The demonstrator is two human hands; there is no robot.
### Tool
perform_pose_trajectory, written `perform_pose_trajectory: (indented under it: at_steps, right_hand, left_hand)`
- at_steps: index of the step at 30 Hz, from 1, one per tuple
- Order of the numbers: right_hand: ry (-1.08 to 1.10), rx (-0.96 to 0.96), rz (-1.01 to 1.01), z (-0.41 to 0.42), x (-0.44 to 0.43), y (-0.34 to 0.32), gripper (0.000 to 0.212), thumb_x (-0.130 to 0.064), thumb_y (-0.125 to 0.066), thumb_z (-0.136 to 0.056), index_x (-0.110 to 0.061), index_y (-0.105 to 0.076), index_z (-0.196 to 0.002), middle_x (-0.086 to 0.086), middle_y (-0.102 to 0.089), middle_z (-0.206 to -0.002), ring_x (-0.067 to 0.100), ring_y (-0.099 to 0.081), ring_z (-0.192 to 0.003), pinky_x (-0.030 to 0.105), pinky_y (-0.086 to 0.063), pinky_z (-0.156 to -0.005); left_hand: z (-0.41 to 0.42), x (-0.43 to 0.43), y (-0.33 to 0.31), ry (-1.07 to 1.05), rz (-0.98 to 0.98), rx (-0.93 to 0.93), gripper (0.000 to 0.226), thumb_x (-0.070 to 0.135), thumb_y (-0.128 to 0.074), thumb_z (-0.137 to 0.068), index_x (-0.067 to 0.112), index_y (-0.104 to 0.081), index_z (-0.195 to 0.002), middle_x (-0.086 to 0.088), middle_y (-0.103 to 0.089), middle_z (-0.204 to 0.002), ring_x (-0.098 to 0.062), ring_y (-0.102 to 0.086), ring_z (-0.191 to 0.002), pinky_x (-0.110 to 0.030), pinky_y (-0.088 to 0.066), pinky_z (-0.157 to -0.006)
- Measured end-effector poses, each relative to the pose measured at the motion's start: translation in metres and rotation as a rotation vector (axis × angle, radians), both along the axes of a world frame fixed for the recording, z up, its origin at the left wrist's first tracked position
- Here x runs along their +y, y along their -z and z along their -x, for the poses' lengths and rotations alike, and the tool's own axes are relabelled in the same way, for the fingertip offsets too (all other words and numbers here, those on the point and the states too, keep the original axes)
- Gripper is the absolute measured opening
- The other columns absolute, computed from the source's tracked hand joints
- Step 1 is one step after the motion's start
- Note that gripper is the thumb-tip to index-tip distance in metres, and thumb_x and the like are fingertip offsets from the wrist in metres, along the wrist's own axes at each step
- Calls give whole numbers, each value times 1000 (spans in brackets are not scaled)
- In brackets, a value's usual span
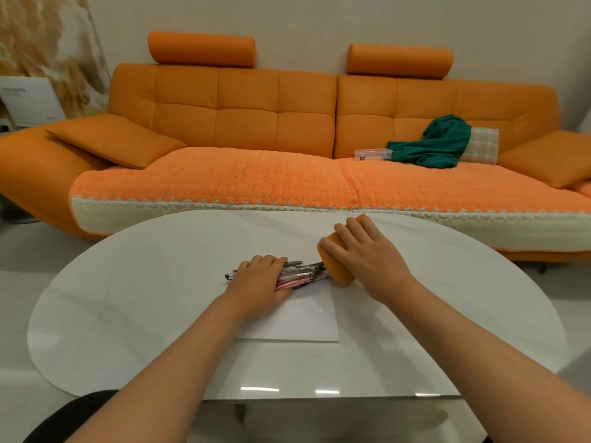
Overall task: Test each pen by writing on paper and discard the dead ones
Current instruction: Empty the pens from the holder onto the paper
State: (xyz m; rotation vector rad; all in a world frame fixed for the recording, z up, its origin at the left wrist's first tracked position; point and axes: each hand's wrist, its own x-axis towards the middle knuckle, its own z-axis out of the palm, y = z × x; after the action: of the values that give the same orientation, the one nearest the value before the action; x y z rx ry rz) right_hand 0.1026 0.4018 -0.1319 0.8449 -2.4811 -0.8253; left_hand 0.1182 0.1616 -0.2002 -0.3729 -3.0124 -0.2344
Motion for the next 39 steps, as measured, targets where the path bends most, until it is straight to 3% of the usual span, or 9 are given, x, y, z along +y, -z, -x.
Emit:
perform_pose_trajectory:
  at_steps: [6,9,16,22,26,30,33,35,39]
  right_hand:
    - [51,30,38,-1,21,-3,83,-18,-75,-77,-18,-27,-145,20,-39,-140,44,-36,-128,56,-24,-112]
    - [74,43,96,2,28,-4,93,-23,-81,-70,-22,-27,-145,16,-41,-141,42,-38,-128,54,-24,-111]
    - [134,-8,449,13,45,-2,94,-26,-81,-66,-29,-30,-145,10,-46,-142,37,-41,-130,53,-28,-111]
    - [93,-58,774,15,39,-2,96,-29,-83,-64,-32,-32,-145,5,-45,-140,31,-41,-128,48,-32,-108]
    - [30,-290,1118,12,16,-1,102,-32,-88,-61,-40,-30,-144,1,-34,-136,26,-31,-127,41,-41,-99]
    - [-75,-421,1327,9,-19,-3,103,-33,-91,-57,-43,-32,-141,-5,-34,-130,17,-30,-122,33,-37,-97]
    - [-144,-513,1466,11,-51,-8,100,-38,-92,-55,-47,-35,-137,-10,-39,-131,14,-39,-122,33,-42,-97]
    - [-174,-587,1537,16,-73,-12,97,-39,-93,-55,-49,-38,-134,-15,-45,-131,11,-46,-121,34,-48,-96]
    - [-171,-781,1636,33,-115,-14,93,-30,-96,-59,-44,-43,-134,-21,-55,-125,1,-53,-114,28,-51,-90]
  left_hand:
    - [-2,13,-8,-2,53,-97,98,82,-46,-81,38,-5,-159,4,-15,-166,-22,-15,-151,-45,-13,-121]
    - [-5,19,-7,25,55,-137,93,82,-41,-83,41,-4,-158,5,-11,-167,-21,-11,-153,-45,-9,-123]
    - [-7,19,-5,34,69,-172,89,78,-37,-89,34,-6,-160,7,-7,-167,-18,-4,-154,-44,-6,-124]
    - [-8,16,3,51,5,-129,86,77,-36,-90,43,6,-157,8,-5,-167,-19,-1,-154,-46,-2,-124]
    - [-8,11,-10,47,-255,-74,86,77,-44,-87,43,-9,-158,12,-18,-164,-16,-15,-151,-45,-13,-122]
    - [-1,0,-40,-14,-716,24,68,49,-61,-94,40,-29,-153,13,-42,-151,-10,-41,-137,-42,-40,-111]
    - [0,-15,-57,-5,-991,58,53,32,-63,-96,37,-42,-144,15,-54,-135,-8,-55,-120,-44,-51,-100]
    - [0,-27,-63,13,-1090,86,48,33,-63,-94,36,-46,-139,14,-56,-130,-8,-59,-115,-41,-53,-96]
    - [11,-57,-67,-29,-1114,168,49,29,-68,-94,32,-47,-137,20,-55,-126,0,-57,-113,-22,-49,-87]
